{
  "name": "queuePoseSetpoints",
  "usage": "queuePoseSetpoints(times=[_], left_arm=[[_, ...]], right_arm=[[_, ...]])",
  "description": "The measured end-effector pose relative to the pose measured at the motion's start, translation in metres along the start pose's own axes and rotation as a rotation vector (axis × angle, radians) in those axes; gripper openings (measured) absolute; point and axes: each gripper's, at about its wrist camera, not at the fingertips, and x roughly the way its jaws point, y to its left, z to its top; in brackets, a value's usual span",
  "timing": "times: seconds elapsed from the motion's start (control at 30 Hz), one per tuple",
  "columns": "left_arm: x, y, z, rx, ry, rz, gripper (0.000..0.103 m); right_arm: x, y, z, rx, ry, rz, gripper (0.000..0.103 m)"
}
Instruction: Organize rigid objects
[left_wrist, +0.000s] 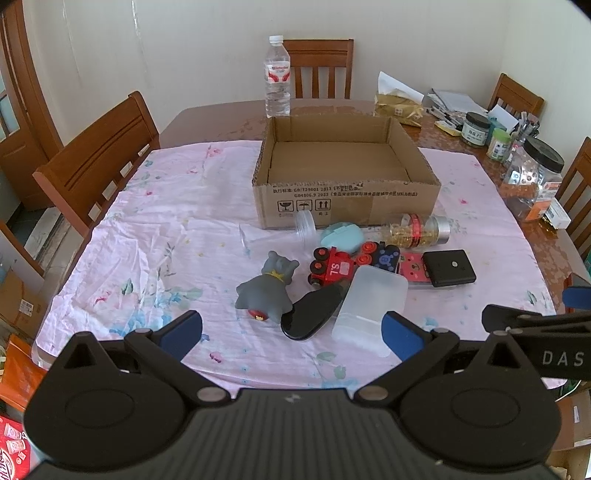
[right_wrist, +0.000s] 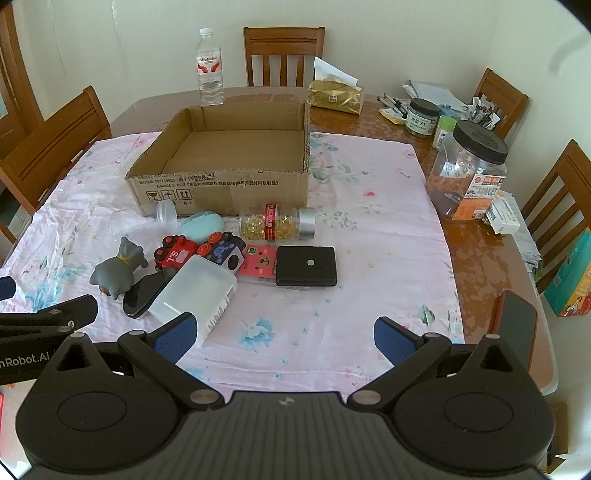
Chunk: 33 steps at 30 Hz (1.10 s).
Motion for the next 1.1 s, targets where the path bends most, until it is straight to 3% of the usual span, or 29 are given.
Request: queuePoseSetpoints(times=[1.1], left_arm=[[0.0054,0.0009,0.0075,0.013,-0.011,-0.015,0.102]], right_arm=[[0.0049,-0.0014,0.0068,-0.01,-0.006,0.009,0.103]])
